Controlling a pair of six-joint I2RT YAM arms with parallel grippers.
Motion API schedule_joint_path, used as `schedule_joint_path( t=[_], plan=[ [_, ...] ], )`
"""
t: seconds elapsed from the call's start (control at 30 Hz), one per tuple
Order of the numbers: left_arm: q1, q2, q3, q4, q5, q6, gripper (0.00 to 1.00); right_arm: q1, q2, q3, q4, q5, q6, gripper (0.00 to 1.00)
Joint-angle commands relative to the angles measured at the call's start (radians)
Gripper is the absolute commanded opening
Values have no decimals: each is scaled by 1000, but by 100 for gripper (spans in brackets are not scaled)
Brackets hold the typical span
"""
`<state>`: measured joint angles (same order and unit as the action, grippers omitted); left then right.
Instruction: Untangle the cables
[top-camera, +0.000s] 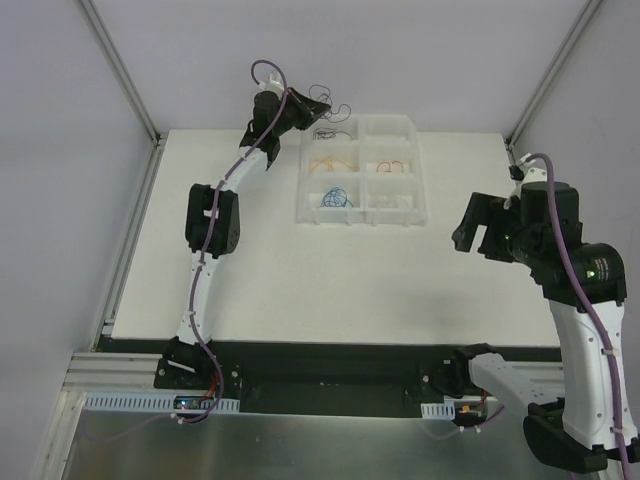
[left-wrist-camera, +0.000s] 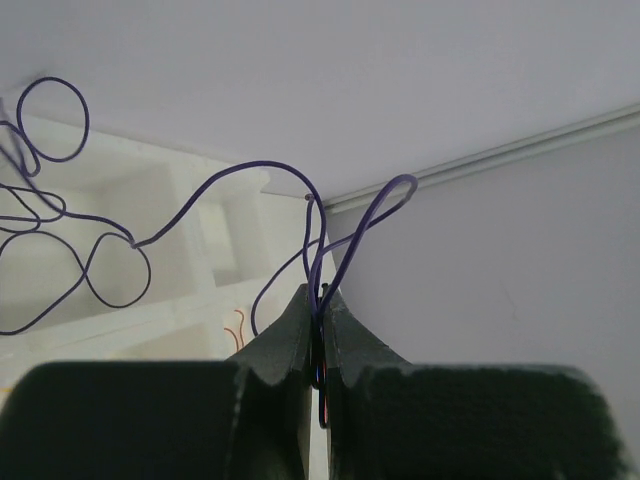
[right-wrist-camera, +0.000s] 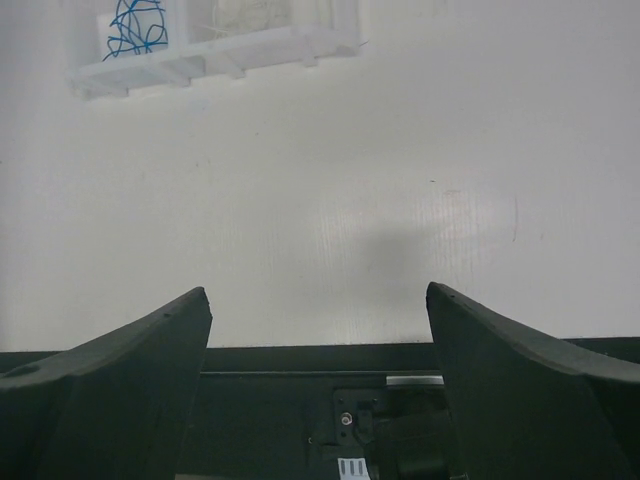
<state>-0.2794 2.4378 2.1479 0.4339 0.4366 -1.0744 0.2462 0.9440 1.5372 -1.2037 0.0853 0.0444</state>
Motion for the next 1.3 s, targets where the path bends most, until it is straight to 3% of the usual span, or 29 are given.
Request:
schedule_joint_path(
  t=[0.0, 0.27, 0.6, 0.83, 1.13, 1.27],
  plan=[
    [-7, 98, 167, 62, -41, -125, 0, -60, 19, 44, -33, 28, -67, 91],
    [-35, 161, 170, 69, -144, -188, 0, -176, 84, 87, -46, -31, -123, 92],
    [-86, 31, 63, 58, -177, -93, 0, -274, 133, 118, -39, -147, -175, 92],
    [-83, -112, -101, 54, -202, -36, 0, -282, 130, 115, -11, -177, -184, 91],
    [-70, -141, -148, 35, -211, -88, 0, -282, 95, 90, 4, -185, -173, 92],
    [-64, -62, -59, 29, -213, -131, 0, -283, 82, 81, 10, -180, -164, 92]
  ],
)
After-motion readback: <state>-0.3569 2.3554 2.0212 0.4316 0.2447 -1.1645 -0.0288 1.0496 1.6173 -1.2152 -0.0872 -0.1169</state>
